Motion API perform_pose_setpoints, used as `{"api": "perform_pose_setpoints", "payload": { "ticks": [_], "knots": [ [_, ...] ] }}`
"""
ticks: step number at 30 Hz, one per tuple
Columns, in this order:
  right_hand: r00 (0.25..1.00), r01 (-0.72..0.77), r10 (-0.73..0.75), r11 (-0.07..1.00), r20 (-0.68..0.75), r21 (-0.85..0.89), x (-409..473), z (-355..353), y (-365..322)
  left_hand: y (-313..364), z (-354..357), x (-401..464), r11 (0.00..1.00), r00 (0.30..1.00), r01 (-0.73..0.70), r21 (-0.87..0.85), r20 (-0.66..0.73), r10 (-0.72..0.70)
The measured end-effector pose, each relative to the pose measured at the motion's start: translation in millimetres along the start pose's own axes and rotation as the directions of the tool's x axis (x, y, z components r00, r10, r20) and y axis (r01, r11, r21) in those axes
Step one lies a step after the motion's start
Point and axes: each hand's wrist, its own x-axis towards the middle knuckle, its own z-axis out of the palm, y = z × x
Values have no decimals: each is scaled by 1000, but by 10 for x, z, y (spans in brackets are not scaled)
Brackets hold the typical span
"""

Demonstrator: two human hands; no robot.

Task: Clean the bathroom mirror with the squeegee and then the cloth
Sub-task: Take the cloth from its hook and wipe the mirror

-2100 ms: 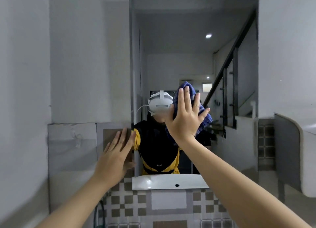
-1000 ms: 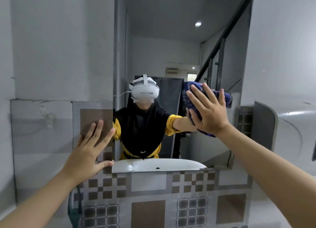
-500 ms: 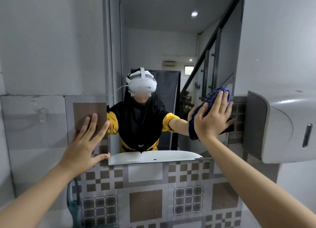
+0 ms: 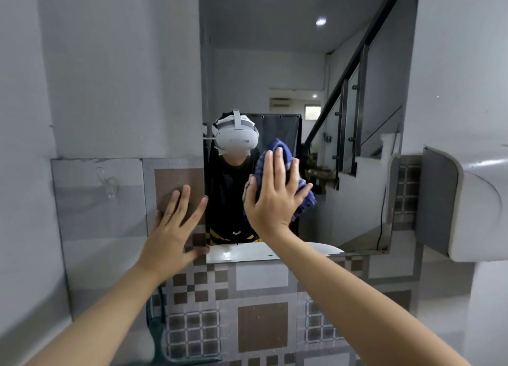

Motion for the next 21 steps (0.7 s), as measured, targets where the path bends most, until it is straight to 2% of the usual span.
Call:
{"api": "perform_pose_setpoints", "payload": {
  "ticks": [4,6,9,11,14,15,17,21],
  "knots": [
    [965,257,-258,966,38,14,-162,92,-335,46,38,-86,999,999,47,-20,9,-47],
    [904,419,-418,908,85,10,-205,121,-373,86,85,-170,997,998,68,-24,14,-68],
    [811,572,-565,820,153,2,-222,125,-286,133,164,-254,995,995,99,-19,8,-99],
    [721,681,-669,732,179,-5,-221,107,-146,147,185,-255,995,995,102,-2,-2,-102],
    [530,840,-818,542,223,-8,-192,45,198,148,200,-243,995,995,99,26,-3,-99],
    [490,865,-840,502,232,-9,-169,5,334,147,204,-242,995,996,94,36,-8,-94],
    [483,872,-847,489,220,-30,-108,-94,621,140,218,-244,995,997,82,56,-18,-81],
    [604,797,-783,594,147,-110,24,-319,1281,114,240,-240,994,997,65,85,-36,-62]
  ]
}}
